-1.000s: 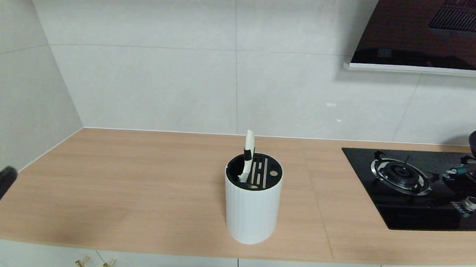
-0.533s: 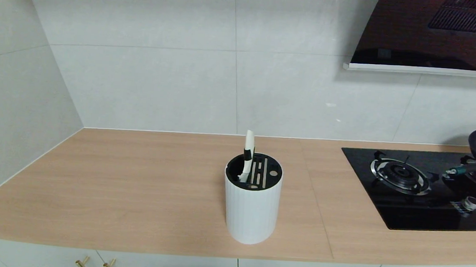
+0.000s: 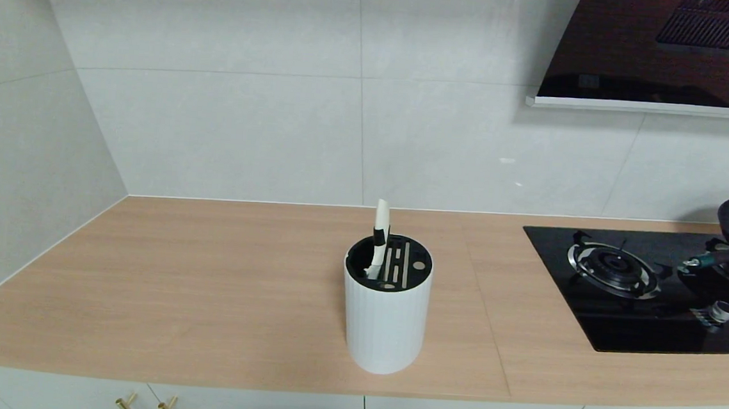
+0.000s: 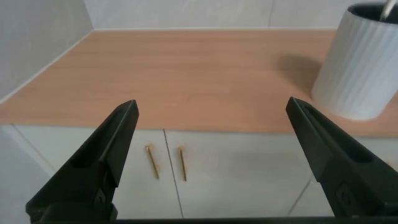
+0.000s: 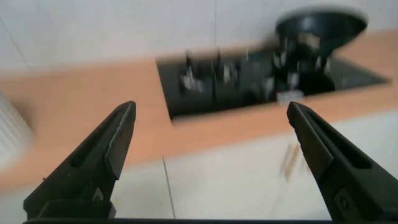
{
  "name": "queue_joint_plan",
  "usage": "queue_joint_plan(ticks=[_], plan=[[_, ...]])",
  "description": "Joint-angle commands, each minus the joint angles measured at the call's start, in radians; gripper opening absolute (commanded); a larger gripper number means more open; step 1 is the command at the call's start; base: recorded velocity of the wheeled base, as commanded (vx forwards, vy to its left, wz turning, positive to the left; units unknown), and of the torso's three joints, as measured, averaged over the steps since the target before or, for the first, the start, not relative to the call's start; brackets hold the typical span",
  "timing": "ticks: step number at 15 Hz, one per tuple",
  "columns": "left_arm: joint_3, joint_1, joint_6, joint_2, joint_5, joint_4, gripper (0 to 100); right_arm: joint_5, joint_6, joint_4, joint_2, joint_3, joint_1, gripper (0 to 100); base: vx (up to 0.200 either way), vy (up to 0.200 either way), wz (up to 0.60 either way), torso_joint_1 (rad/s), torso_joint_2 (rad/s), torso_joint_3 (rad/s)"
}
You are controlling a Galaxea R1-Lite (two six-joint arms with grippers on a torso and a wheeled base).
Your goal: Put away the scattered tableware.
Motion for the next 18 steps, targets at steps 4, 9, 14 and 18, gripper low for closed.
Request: queue_joint_plan(ticks=[4, 9, 14, 18], plan=[[0.001, 0.000, -0.007, -0.002, 0.000, -0.002, 100, 0.105, -0.010, 0.002, -0.019, 0.013, 0.007, 100, 0.000, 0.000, 0.00, 0.000, 0.00, 0.000], [0.001, 0.000, -0.007, -0.002, 0.000, -0.002, 100, 0.129, -0.024, 0.013, -0.019, 0.012, 0.009, 100, 0.000, 0.000, 0.00, 0.000, 0.00, 0.000], [0.001, 0.000, -0.007, -0.002, 0.000, -0.002, 100, 0.189, -0.055, 0.027, -0.019, 0.006, 0.009, 100, 0.000, 0.000, 0.00, 0.000, 0.00, 0.000], [0.001, 0.000, -0.007, -0.002, 0.000, -0.002, 100, 0.174, 0.037, 0.036, -0.021, 0.018, 0.009, 100, 0.000, 0.000, 0.00, 0.000, 0.00, 0.000]])
